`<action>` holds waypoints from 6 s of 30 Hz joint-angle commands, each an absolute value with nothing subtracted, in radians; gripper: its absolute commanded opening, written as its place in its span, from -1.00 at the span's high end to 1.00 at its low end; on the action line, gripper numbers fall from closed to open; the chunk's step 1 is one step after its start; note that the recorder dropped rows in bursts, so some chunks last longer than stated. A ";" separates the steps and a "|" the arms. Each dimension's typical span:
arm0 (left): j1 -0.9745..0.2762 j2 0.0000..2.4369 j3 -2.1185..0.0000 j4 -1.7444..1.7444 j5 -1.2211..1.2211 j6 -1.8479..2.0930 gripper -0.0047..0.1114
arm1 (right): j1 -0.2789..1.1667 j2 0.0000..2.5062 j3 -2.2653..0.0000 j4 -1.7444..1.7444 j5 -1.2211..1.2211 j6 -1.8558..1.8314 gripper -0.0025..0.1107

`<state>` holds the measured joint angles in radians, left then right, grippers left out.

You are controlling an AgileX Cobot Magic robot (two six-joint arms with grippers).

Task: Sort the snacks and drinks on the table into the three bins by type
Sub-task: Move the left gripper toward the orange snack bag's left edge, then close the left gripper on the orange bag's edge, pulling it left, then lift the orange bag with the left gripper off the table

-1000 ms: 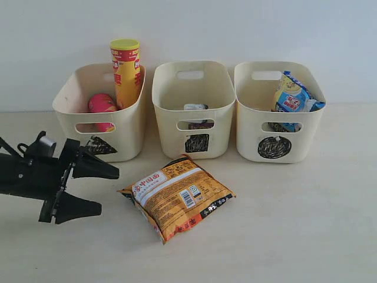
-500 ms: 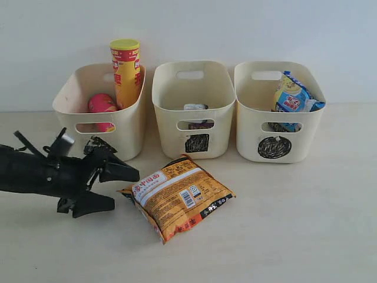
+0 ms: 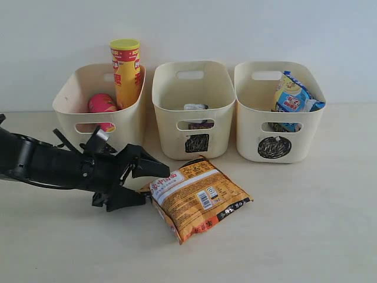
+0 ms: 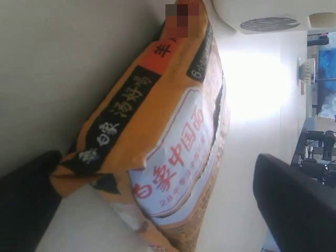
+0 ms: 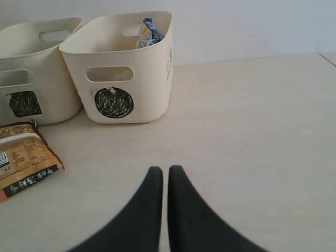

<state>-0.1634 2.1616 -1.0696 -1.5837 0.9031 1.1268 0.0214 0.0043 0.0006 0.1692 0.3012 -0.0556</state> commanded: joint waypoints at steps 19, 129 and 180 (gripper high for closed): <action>-0.175 2.195 -1.067 -1.576 0.807 1.115 -0.53 | 0.021 0.000 0.000 0.168 0.288 -0.057 0.96; 0.003 2.037 -0.873 -1.504 0.715 1.037 0.85 | 0.021 0.000 0.000 0.168 0.288 -0.057 0.96; 0.047 1.872 -0.873 -1.744 1.221 1.131 0.85 | 0.021 0.000 0.000 0.168 0.288 -0.057 0.96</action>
<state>0.0453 1.9013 -0.8775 -1.7239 1.1862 1.1194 0.0214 0.0043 0.0006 0.1692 0.3012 -0.0556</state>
